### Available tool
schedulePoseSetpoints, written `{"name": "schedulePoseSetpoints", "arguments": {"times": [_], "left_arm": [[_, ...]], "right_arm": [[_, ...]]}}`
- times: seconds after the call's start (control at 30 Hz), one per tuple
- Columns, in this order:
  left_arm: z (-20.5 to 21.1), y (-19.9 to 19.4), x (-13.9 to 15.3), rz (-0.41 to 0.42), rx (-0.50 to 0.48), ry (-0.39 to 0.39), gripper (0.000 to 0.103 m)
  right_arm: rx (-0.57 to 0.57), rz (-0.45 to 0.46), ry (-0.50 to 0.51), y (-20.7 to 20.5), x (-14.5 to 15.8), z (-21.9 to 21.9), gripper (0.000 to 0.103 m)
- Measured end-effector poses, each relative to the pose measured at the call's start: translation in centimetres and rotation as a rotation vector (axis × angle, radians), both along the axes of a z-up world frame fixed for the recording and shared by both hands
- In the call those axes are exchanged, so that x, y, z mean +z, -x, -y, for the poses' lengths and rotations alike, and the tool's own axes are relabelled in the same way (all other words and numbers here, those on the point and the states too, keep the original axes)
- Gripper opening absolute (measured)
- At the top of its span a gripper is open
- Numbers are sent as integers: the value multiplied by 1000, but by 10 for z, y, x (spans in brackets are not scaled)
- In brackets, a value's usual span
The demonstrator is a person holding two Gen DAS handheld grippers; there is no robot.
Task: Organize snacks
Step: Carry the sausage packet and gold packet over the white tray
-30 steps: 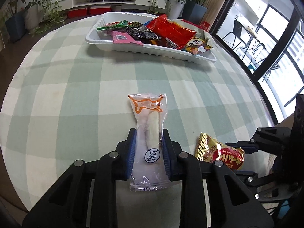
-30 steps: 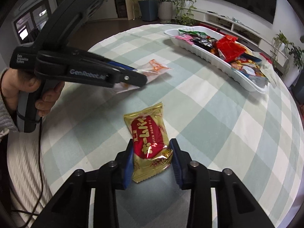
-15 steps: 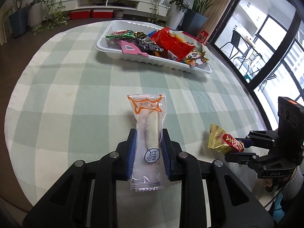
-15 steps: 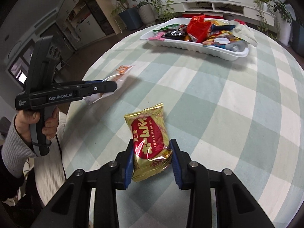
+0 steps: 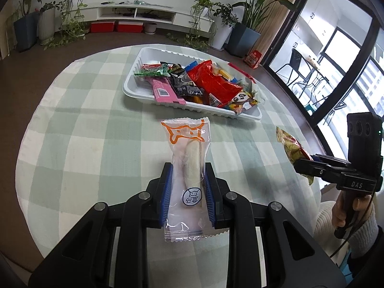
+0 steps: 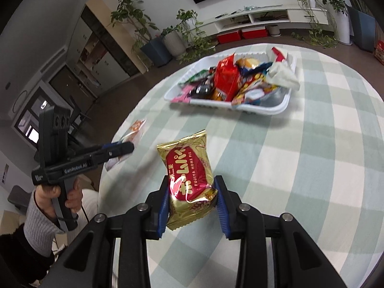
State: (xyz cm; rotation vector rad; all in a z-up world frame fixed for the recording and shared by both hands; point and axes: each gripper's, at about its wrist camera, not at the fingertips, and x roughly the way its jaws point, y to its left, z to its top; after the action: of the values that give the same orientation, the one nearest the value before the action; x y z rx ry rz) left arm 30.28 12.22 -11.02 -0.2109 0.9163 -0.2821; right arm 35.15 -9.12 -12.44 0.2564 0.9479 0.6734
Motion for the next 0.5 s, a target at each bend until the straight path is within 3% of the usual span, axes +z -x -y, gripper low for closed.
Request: {"name": "schedulePoseSetpoints", "arguments": {"times": [0.5], "left_arm": [[2, -46, 34, 46, -3, -13, 23]], "right_arm": [[-72, 6, -89, -58, 27, 11, 37]]}}
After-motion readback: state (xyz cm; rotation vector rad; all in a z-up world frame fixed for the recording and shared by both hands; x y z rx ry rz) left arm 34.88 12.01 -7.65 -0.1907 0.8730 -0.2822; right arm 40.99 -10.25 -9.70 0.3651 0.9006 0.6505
